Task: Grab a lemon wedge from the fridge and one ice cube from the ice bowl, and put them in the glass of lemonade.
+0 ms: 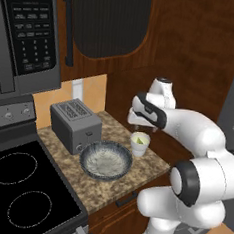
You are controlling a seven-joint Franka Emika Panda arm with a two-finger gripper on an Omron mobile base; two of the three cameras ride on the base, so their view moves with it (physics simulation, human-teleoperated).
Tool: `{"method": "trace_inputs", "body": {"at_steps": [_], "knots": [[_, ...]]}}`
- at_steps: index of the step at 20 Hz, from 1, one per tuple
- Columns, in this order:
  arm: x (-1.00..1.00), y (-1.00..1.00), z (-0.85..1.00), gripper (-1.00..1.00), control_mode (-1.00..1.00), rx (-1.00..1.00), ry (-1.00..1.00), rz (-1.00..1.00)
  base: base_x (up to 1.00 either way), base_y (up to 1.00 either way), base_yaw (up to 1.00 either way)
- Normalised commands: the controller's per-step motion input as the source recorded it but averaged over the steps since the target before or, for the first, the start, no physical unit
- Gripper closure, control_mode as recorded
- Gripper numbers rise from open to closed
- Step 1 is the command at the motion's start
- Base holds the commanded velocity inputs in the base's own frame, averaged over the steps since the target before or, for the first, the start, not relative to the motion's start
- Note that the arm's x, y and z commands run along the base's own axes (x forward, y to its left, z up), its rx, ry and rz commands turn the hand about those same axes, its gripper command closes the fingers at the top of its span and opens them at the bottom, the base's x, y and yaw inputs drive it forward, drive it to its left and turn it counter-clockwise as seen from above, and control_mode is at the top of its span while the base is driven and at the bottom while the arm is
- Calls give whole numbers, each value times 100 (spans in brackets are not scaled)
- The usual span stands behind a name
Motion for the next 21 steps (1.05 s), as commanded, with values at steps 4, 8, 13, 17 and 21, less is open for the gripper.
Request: {"method": "trace_inputs", "body": {"at_steps": [4, 8, 13, 17, 21], "knots": [[-95, 0, 17, -100, -100, -1, -3, 0, 0, 0, 0], [-100, 0, 83, -100, -100, -4, 1, 0, 0, 0, 0], [-92, 0, 100, -100, -100, -6, 0, 2, 0, 0, 0], [-82, 0, 67, -100, -100, -7, -15, 0, 0, 0, 0], [-77, 0, 18, -100, -100, 0, -28, 0, 0, 0, 0]]}}
